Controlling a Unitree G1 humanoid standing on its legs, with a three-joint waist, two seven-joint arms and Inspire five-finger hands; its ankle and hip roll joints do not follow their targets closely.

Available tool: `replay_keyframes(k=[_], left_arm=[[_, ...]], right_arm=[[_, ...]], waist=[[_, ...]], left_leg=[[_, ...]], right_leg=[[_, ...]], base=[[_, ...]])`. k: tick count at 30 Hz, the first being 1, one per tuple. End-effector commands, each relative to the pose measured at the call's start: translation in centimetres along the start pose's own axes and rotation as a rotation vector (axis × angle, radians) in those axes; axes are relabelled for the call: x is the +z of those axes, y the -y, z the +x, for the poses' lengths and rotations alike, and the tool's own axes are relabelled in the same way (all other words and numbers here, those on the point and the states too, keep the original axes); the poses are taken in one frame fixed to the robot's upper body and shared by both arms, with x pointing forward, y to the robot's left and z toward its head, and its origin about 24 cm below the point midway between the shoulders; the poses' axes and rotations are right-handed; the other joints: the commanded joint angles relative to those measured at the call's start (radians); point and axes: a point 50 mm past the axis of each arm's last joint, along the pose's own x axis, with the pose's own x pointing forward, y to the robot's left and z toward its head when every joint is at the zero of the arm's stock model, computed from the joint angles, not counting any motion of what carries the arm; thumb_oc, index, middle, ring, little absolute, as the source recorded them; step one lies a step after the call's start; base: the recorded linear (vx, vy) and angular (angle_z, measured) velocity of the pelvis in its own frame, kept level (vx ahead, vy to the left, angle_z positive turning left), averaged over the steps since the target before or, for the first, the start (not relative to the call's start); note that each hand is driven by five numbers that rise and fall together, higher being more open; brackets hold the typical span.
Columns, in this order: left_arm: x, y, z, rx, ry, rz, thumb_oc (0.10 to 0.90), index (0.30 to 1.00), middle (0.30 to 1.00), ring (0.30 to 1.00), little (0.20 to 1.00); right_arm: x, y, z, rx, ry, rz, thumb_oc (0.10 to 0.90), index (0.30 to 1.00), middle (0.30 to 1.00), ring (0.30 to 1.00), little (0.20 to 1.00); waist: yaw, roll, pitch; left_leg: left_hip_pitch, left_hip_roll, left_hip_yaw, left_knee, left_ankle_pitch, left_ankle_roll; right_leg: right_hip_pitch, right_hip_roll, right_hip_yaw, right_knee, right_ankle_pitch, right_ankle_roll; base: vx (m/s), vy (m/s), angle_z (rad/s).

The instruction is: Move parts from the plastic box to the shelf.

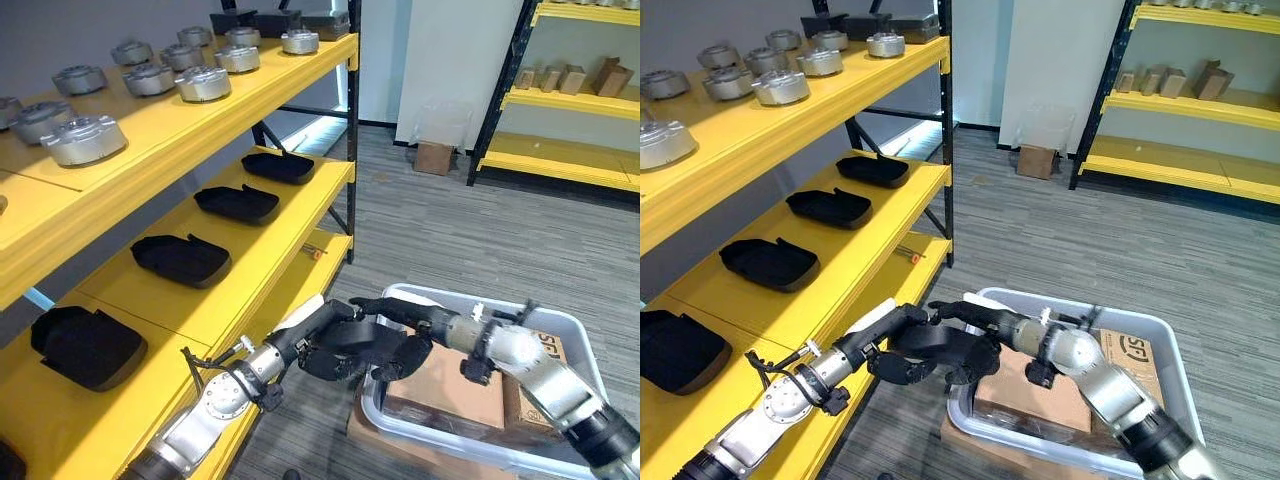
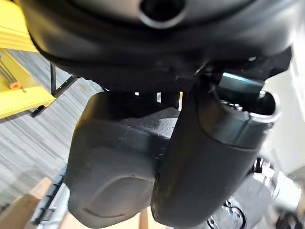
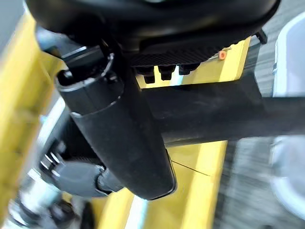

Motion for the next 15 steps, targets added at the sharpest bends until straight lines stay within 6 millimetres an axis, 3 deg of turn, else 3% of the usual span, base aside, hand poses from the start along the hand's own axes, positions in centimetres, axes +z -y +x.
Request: replay_keyframes(k=[1,6,12,15], left_arm=[[1.9,-1.3,1.0,0.066,0.125,0.032,0.400,0.300,0.300,0.300,0.300],[1.4,-1.5,0.4,0.122,0.105,0.014,0.400,0.300,0.300,0.300,0.300],[0.5,-2.2,-0.6,0.242,0.059,0.037,0.400,0.300,0.300,0.300,0.300],[0.4,-2.7,-1.1,0.296,0.054,0.040,0.400,0.300,0.300,0.300,0.300]], right_arm=[[10.1,3.3,-2.1,-0.171,0.657,-0.041,0.900,1.000,1.000,1.000,1.000],[9.1,3.5,-3.6,-0.242,0.743,0.095,0.900,1.000,1.000,1.000,1.000],[6.8,3.8,-4.6,-0.360,0.937,0.541,0.900,1.000,1.000,1.000,1.000],[5.3,3.4,-4.8,-0.424,0.919,0.641,0.900,1.000,1.000,1.000,1.000]], waist=[[-0.007,-0.037,-0.030],[-0.010,-0.036,-0.029],[-0.016,-0.033,-0.034],[-0.024,-0.031,-0.035]], left_leg=[[0.037,-0.001,-0.025,-0.009,-0.045,0.002],[0.039,-0.002,-0.028,-0.009,-0.050,0.004],[0.034,-0.005,-0.028,-0.009,-0.047,0.006],[0.033,-0.006,-0.026,-0.009,-0.048,0.007]], right_leg=[[0.031,-0.023,0.018,0.045,-0.067,0.009],[0.033,-0.022,0.020,0.046,-0.071,0.009],[0.034,-0.019,0.019,0.040,-0.068,0.009],[0.033,-0.022,0.020,0.037,-0.066,0.011]], base=[[0.00,0.032,0.00],[0.01,0.032,0.00],[0.02,0.065,0.02],[0.03,0.076,0.02]])
